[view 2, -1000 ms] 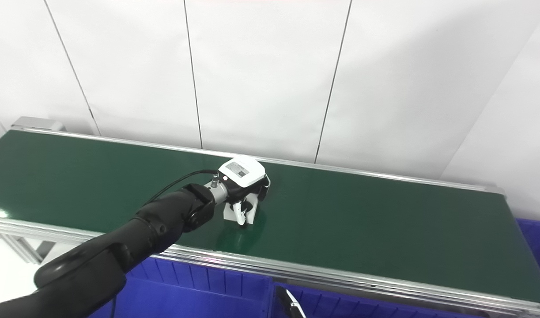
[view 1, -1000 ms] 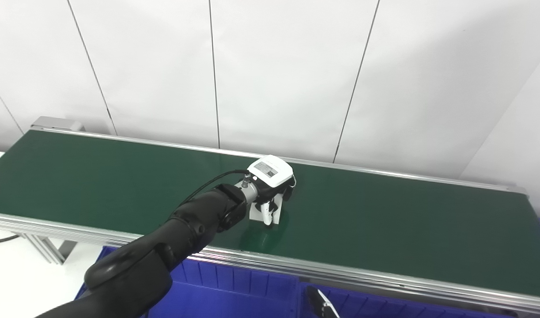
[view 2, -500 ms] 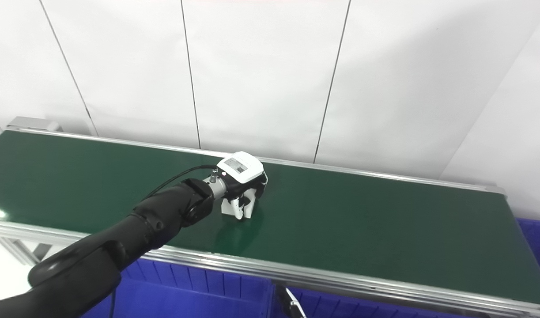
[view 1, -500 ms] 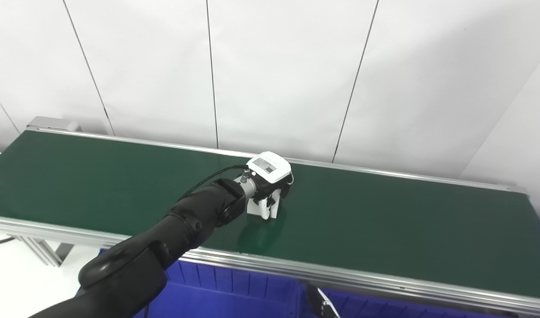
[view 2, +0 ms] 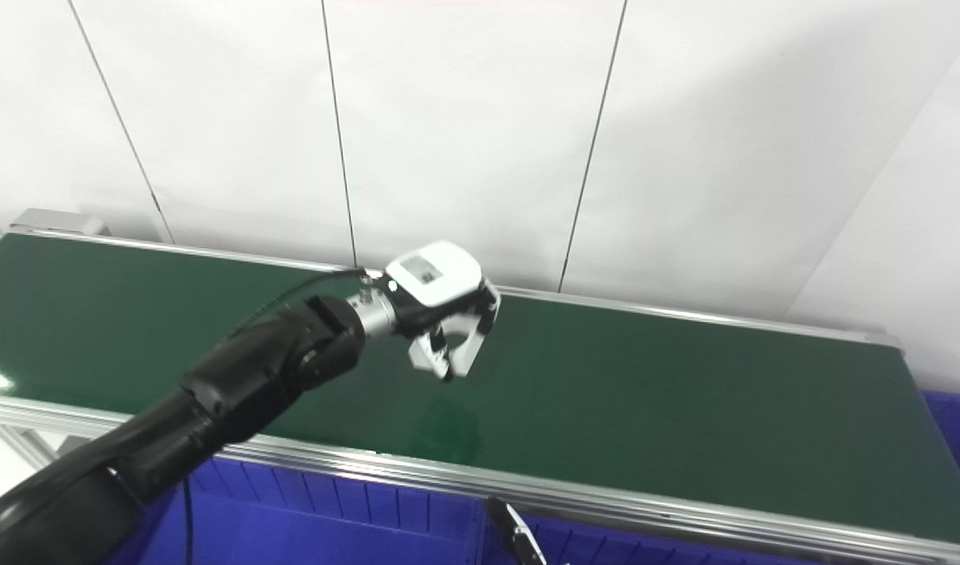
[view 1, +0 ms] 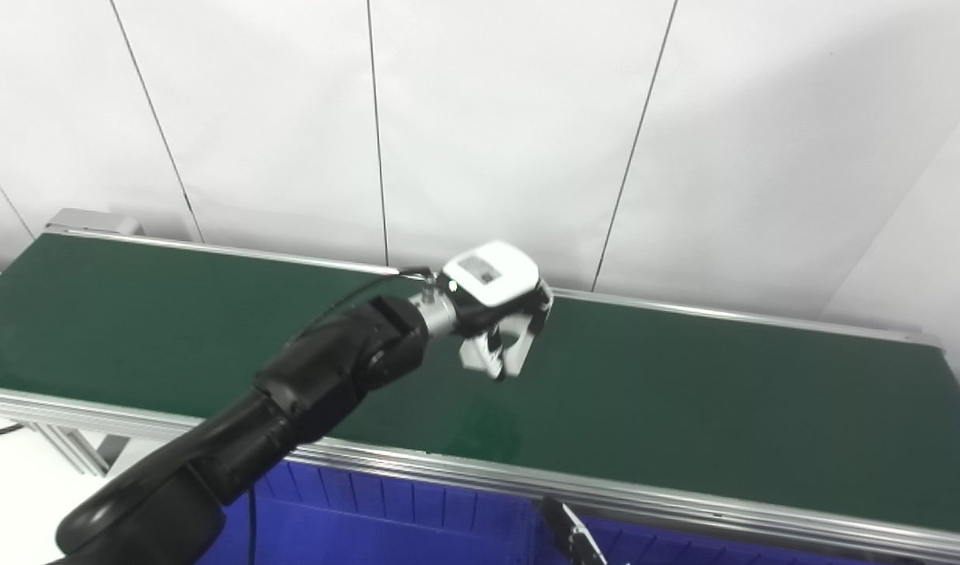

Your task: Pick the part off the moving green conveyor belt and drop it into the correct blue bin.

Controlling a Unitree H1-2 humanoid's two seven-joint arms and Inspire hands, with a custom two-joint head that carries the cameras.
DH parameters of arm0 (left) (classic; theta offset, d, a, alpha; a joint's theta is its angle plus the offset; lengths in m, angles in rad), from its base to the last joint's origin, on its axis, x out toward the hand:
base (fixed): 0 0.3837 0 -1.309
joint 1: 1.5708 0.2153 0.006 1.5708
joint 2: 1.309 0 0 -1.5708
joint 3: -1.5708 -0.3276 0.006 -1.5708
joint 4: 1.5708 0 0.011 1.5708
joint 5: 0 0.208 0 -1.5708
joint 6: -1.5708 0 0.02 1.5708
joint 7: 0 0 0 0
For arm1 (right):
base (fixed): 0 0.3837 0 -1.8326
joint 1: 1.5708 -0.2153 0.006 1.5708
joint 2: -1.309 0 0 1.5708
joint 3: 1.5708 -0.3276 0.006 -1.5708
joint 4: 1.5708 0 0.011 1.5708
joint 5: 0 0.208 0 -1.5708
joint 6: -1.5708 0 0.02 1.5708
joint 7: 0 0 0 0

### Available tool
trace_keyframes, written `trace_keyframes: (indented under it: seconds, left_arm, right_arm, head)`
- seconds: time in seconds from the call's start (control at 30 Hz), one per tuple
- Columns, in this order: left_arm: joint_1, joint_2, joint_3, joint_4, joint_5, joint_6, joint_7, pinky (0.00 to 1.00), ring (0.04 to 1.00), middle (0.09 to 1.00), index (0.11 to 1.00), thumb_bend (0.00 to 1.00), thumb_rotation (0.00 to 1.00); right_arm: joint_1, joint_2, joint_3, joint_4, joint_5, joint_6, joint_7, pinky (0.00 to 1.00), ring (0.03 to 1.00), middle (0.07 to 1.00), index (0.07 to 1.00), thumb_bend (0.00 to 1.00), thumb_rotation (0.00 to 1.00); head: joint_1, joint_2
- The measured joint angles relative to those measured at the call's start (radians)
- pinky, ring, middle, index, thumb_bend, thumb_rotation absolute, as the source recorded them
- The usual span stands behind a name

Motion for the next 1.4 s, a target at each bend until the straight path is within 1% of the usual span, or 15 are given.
trace_keyframes:
  seconds: [0.03,0.1,0.13,0.17,0.23,0.33,0.37,0.43,0.53,0.57,0.73,0.97,1.1,1.27,1.4]
  left_arm:
    - [0.012,0.011,0.01,-0.031,-0.005,-0.002,-0.012,0.45,0.492,0.546,0.489,0.52,0.05]
    - [0.033,0.035,0.03,-0.095,-0.018,-0.004,-0.047,0.44,0.484,0.54,0.488,0.52,0.05]
    - [0.045,0.045,0.044,-0.12,-0.023,-0.003,-0.067,0.42,0.467,0.53,0.488,0.52,0.05]
    - [0.057,0.053,0.06,-0.147,-0.026,0.002,-0.085,0.4,0.44,0.493,0.496,0.52,0.02]
    - [0.081,0.07,0.091,-0.203,-0.039,0.014,-0.111,0.39,0.433,0.473,0.503,0.52,0.01]
    - [0.097,0.098,0.127,-0.263,-0.048,0.013,-0.141,0.38,0.435,0.453,0.515,0.52,0.0]
    - [0.098,0.108,0.141,-0.279,-0.056,0.014,-0.15,0.39,0.446,0.46,0.51,0.52,0.0]
    - [0.113,0.127,0.174,-0.326,-0.06,0.023,-0.173,0.39,0.452,0.466,0.505,0.52,0.0]
    - [0.16,0.164,0.23,-0.42,-0.074,0.038,-0.206,0.4,0.466,0.491,0.488,0.52,0.0]
    - [0.175,0.173,0.245,-0.441,-0.079,0.044,-0.219,0.4,0.469,0.495,0.486,0.52,0.0]
    - [0.272,0.194,0.293,-0.52,-0.081,0.083,-0.283,0.41,0.485,0.514,0.477,0.52,0.0]
    - [0.362,0.244,0.36,-0.61,-0.093,0.087,-0.339,0.4,0.486,0.507,0.48,0.52,0.0]
    - [0.39,0.262,0.397,-0.663,-0.111,0.109,-0.378,0.4,0.485,0.517,0.476,0.52,0.0]
    - [0.463,0.275,0.422,-0.718,-0.119,0.122,-0.404,0.4,0.46,0.474,0.499,0.52,0.0]
    - [0.582,0.253,0.463,-0.77,-0.18,0.206,-0.434,0.42,0.493,0.497,0.485,0.52,0.0]
  right_arm:
    - [0.003,-0.001,-0.008,-0.011,0.004,0.0,0.01,0.9,0.912,0.886,0.904,0.86,0.96]
    - [0.006,-0.007,-0.026,-0.028,0.021,0.0,0.027,0.9,0.91,0.883,0.906,0.84,0.95]
    - [0.006,-0.011,-0.038,-0.031,0.029,0.0,0.039,0.9,0.908,0.88,0.907,0.84,0.95]
    - [0.006,-0.015,-0.049,-0.034,0.037,0.0,0.053,0.89,0.905,0.876,0.908,0.83,0.95]
    - [0.009,-0.023,-0.07,-0.046,0.044,0.0,0.074,0.88,0.902,0.875,0.909,0.83,0.95]
    - [0.007,-0.028,-0.099,-0.062,0.048,0.0,0.099,0.87,0.894,0.869,0.911,0.81,0.96]
    - [0.007,-0.03,-0.107,-0.067,0.05,0.0,0.107,0.86,0.89,0.868,0.912,0.81,0.96]
    - [0.008,-0.033,-0.125,-0.081,0.059,0.0,0.131,0.86,0.888,0.868,0.912,0.81,0.95]
    - [0.006,-0.04,-0.163,-0.098,0.082,0.0,0.179,0.87,0.896,0.874,0.912,0.81,0.94]
    - [0.005,-0.041,-0.177,-0.099,0.094,0.0,0.193,0.87,0.898,0.875,0.912,0.8,0.94]
    - [-0.006,-0.045,-0.231,-0.098,0.111,0.0,0.255,0.86,0.892,0.877,0.91,0.75,0.96]
    - [-0.01,-0.039,-0.281,-0.101,0.12,0.0,0.326,0.86,0.894,0.88,0.919,0.72,0.96]
    - [-0.01,-0.032,-0.307,-0.118,0.125,0.0,0.35,0.86,0.894,0.871,0.918,0.73,0.96]
    - [-0.007,-0.016,-0.319,-0.123,0.123,0.0,0.366,0.86,0.896,0.873,0.916,0.73,0.96]
    - [-0.005,-0.012,-0.322,-0.129,0.11,0.0,0.366,0.84,0.885,0.871,0.914,0.74,0.96]
  head:
    - [0.006,0.003]
    - [0.09,0.035]
    - [0.098,0.039]
    - [0.14,0.055]
    - [0.14,0.055]
    - [0.221,0.092]
    - [0.221,0.092]
    - [0.305,0.121]
    - [0.344,0.128]
    - [0.382,0.128]
    - [0.457,0.132]
    - [0.468,0.172]
    - [0.464,0.171]
    - [0.439,0.17]
    - [0.428,0.169]
